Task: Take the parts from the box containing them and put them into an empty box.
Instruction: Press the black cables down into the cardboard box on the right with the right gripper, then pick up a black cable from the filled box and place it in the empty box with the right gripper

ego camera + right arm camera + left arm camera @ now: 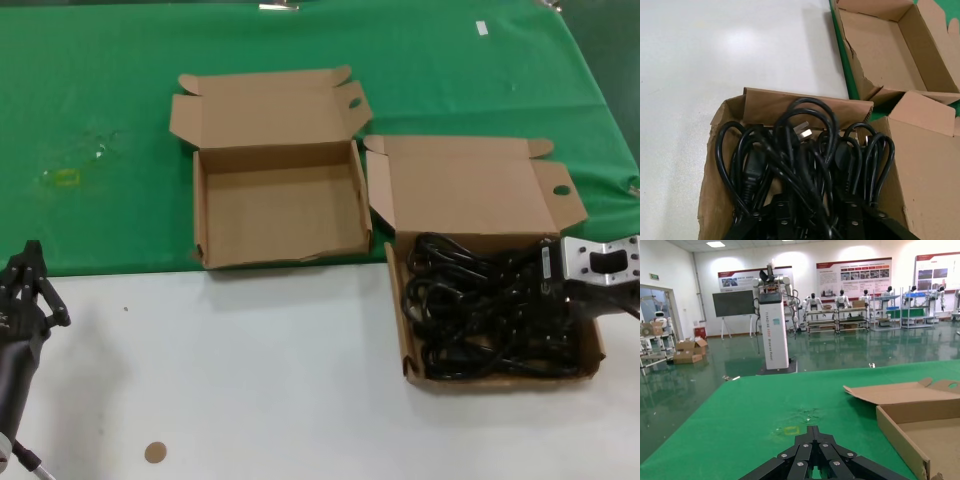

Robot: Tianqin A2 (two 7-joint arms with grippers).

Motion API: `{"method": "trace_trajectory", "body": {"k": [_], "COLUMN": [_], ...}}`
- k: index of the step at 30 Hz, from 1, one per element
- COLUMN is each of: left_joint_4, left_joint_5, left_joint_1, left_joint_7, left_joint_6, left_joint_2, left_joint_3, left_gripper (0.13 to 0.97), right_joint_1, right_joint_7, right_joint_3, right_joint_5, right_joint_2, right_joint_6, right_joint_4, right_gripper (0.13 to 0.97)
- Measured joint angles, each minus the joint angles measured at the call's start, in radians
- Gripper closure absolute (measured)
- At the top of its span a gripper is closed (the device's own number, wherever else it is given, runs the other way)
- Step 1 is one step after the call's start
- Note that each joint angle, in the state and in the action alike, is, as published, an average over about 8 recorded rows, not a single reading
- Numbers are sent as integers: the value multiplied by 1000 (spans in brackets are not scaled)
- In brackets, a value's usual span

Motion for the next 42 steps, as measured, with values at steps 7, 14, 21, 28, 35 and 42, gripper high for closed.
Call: {"method": "trace_trajectory", "body": {"k": [7, 14, 21, 28, 35, 42], "left_joint_4": [0, 0, 0, 0, 0, 0], "left_joint_5": [0, 0, 0, 0, 0, 0], "left_joint_1": [0, 0, 0, 0, 0, 0], "left_joint_7": [0, 0, 0, 0, 0, 0], "left_joint_6": [0, 0, 0, 0, 0, 0], "left_joint_2": [0, 0, 0, 0, 0, 0], "left_joint_3": [0, 0, 0, 0, 0, 0], "left_gripper": [953, 953, 953, 953, 953, 953], "right_joint_1": [-1, -2, 28, 103, 193, 278], "right_joint_7": [5, 19, 46, 69, 81, 90], "right_joint_3": [18, 35, 45, 36, 0, -46], "right_joint_5": [-15, -22, -32, -65, -131, -203], "right_joint_2": [0, 10, 11, -33, -121, -239], "right_joint_6": [-16, -38, -73, -100, -105, -90], "right_joint_4": [9, 34, 67, 76, 57, -3], "right_gripper": [773, 844, 871, 874, 877, 878]}}
